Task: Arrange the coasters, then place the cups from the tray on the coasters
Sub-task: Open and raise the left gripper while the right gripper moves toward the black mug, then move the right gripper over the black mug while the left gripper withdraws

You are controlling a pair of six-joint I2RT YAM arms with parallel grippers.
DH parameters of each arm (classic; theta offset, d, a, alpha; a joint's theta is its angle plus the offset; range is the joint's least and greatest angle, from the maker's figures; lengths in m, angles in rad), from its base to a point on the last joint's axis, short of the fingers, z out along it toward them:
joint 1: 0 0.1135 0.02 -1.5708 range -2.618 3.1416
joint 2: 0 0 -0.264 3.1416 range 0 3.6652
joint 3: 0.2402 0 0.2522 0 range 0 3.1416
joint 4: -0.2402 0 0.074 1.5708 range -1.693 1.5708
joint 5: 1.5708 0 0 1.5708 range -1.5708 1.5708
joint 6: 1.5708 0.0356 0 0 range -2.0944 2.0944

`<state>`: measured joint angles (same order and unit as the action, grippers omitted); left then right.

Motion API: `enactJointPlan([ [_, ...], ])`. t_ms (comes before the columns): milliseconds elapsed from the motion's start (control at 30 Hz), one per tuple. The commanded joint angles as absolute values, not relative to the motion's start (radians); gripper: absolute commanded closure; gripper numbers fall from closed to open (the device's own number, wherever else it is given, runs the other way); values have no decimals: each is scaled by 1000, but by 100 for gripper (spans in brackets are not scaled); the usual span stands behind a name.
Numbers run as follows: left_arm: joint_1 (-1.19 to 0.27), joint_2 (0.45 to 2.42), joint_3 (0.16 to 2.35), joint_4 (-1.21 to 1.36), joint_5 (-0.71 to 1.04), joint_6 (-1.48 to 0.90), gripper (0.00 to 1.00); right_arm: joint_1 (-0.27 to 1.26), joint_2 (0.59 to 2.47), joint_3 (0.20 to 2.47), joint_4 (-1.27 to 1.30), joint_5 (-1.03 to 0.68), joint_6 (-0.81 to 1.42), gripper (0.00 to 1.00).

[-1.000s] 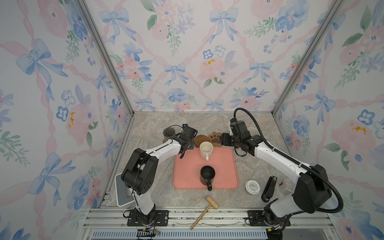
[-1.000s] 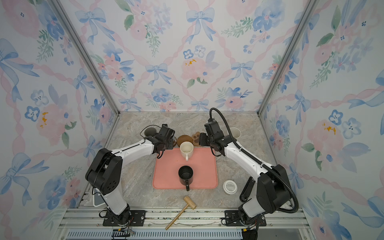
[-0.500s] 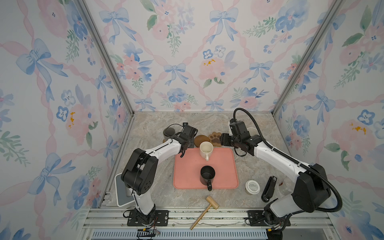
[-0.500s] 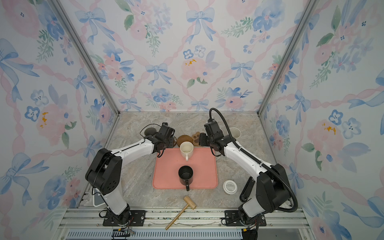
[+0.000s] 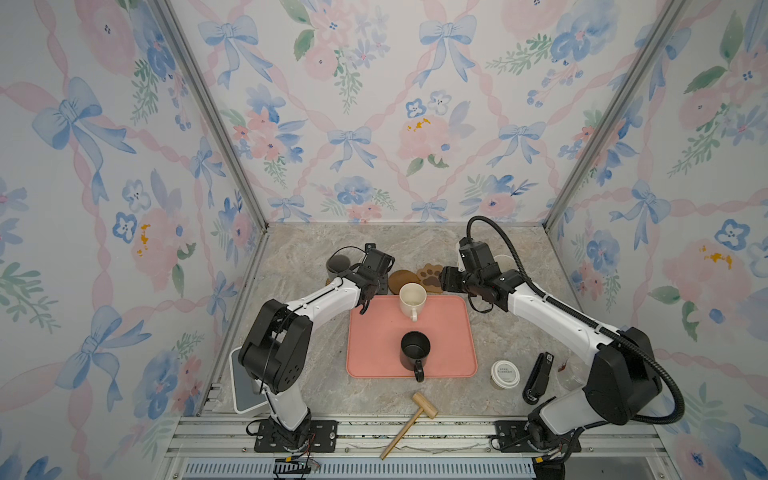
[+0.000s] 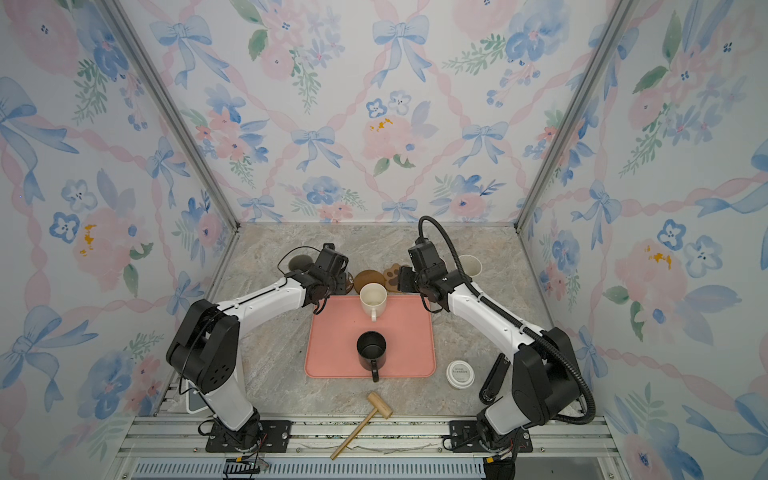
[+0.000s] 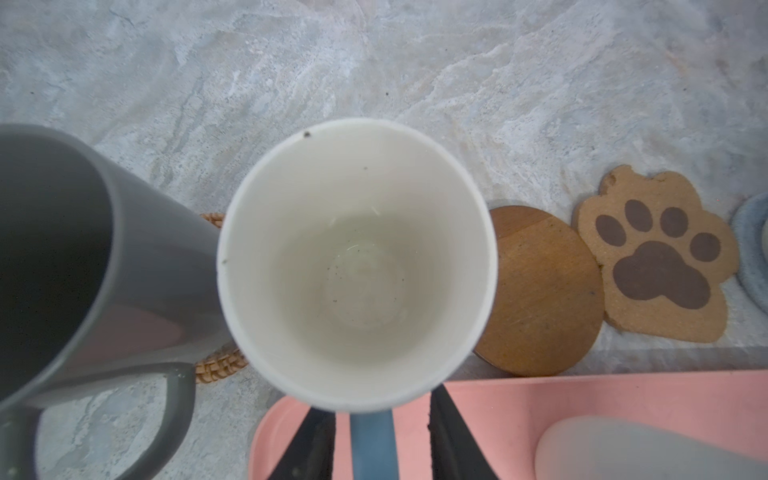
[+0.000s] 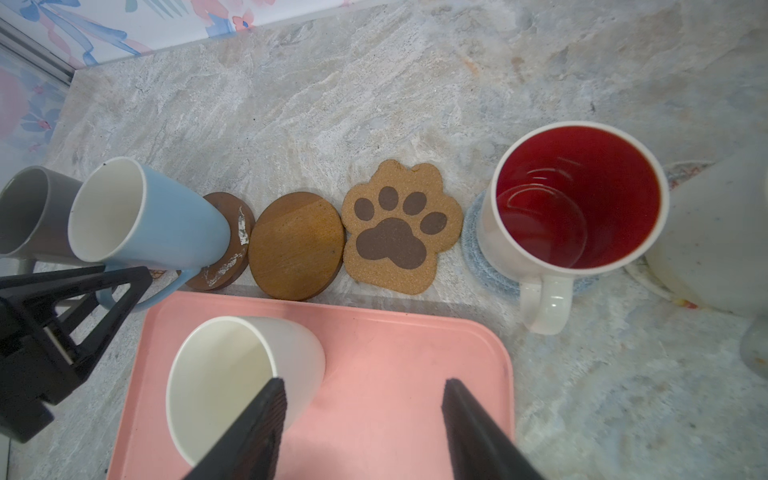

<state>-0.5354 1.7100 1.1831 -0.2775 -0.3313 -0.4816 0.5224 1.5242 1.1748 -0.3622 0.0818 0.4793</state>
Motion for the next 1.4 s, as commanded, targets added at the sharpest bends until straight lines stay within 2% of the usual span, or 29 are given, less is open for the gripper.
enactJointPlan([
  [0,-544,1633,1160,-283,-364,-474,65,515,1521,1181,-371,82,475,37],
  [233,-592,1555,1138,-281,-427,-481,66,534,1511,1191,-383,98,472,37],
  [533,-723,1505,1092,-272,-682,-550,69,607,1462,1227,-465,167,441,33],
  [733,-756,1458,1018,-209,-732,-574,69,661,1391,1239,-538,239,421,32],
  [933,-756,1349,835,5,-665,-506,69,740,1332,1217,-613,243,427,31],
  [1100,-726,1176,619,253,-541,-404,66,882,1282,1235,-761,325,451,29],
  [1267,-665,1048,521,286,-387,-363,66,1008,1278,1252,-923,388,545,29],
  [1367,-655,995,480,290,-378,-339,65,1070,1293,1244,-977,396,612,29],
])
